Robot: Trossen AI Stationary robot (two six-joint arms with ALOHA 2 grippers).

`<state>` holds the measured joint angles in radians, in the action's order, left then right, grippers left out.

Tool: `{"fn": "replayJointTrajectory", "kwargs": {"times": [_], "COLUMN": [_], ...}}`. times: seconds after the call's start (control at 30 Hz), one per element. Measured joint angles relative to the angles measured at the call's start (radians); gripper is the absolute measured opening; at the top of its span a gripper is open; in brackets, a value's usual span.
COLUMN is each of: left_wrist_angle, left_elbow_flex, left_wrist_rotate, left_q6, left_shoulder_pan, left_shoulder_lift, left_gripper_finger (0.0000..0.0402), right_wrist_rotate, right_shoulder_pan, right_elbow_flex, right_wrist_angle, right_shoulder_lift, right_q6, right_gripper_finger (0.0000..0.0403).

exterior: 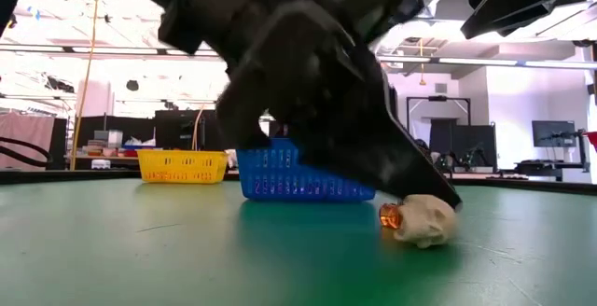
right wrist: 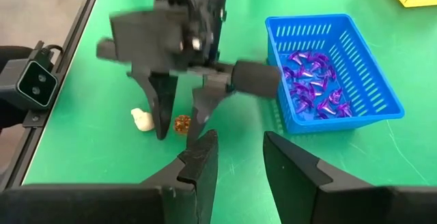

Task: Sort Halloween decoration
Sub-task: Put the pumpkin toy into the yellow bin

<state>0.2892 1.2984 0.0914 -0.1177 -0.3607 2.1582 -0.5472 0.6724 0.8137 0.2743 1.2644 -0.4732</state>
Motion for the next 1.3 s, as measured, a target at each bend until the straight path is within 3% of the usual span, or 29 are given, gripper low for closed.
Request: {"fn": "replayJointTrajectory", "kwargs": {"times": [0.23,0.43,1.3], "left_wrist_angle": [-0.038,-0.13,-0.003], "left_elbow_flex": [0.002,0.0,-0.043], "left_wrist_rotate": [-0.002,-0.006,-0.053], "left_q6": [-0.018,0.017,0.053], "left_shoulder_pan": [-0.002,-0.004,-0.005], "left_shoulder_lift": [-0.082,-0.078,0.009], "left_gripper_finger": [0.0147,0.0147,0.0147], "right_wrist_rotate": [0.0,0.0,0.0], "right_shoulder_pan": [0.0,0.001,0.0], "right_elbow_flex": [-0.001,-0.001,-0.001], "right_wrist_angle": [0.005,0.003,0.001], "right_shoulder_lift": [0.0,0.0,0.0], "right_q6": [-0.008,-0.008,-0.007], "right_gripper_finger": [0.0148,0.0148,0.0148]}}
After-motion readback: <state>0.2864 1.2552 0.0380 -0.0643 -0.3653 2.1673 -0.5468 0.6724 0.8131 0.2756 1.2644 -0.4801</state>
